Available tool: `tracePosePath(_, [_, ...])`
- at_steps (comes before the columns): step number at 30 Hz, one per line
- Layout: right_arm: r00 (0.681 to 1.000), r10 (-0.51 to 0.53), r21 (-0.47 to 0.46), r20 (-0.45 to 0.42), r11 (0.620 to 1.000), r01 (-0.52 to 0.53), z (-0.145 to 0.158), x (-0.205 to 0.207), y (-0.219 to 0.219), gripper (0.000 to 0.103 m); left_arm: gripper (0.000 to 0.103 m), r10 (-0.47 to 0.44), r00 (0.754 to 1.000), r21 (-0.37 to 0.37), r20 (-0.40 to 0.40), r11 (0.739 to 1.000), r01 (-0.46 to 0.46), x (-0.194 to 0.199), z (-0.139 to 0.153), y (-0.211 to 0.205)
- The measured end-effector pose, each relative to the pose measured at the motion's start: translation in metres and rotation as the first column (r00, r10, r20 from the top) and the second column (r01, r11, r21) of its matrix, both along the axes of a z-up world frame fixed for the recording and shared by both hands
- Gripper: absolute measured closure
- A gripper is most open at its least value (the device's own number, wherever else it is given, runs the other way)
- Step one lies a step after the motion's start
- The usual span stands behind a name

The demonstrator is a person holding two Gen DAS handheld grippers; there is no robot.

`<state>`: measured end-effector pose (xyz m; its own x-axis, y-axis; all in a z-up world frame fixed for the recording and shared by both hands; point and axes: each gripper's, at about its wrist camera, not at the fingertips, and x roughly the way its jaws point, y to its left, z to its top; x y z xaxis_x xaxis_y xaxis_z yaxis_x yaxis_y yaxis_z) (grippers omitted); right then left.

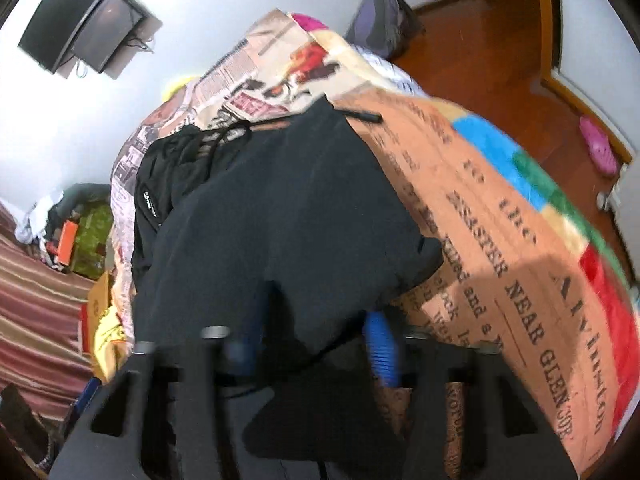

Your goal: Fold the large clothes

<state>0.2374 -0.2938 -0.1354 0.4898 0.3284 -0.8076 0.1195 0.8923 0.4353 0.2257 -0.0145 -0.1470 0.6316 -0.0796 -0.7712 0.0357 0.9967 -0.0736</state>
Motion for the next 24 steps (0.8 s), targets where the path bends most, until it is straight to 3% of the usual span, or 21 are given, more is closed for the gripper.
tracePosePath(2, [0.999,0.022,-0.027,0.044,0.999,-0.021,0.012,-0.004,0.007,0.090,0.045,0.006,1.000,-0.002,-0.002,1.000,-0.006,-0.002,-0.001,0.004])
tracePosePath(8, [0.980,0.116,-0.056,0.162,0.993,-0.108,0.057,-0.012,0.037,0.092,0.045,0.052,0.999,-0.044,0.005,0.998,-0.051,-0.011,-0.001,0.029])
tracePosePath(15, [0.928,0.256,-0.076,0.270,0.967,-0.245,0.100,-0.014,0.104,0.092,0.045,0.146,0.989,-0.083,0.033,0.986,-0.143,-0.029,0.008,0.074])
tracePosePath(20, [0.881,0.387,-0.099,0.271,0.922,-0.375,0.101,-0.019,0.170,0.092,0.045,0.225,0.973,-0.089,0.049,0.971,-0.220,-0.051,0.013,0.115])
tracePosePath(24, [0.832,0.509,-0.148,0.221,0.861,-0.487,0.082,-0.028,0.229,0.088,0.045,0.285,0.958,-0.096,0.039,0.955,-0.280,-0.070,0.010,0.146])
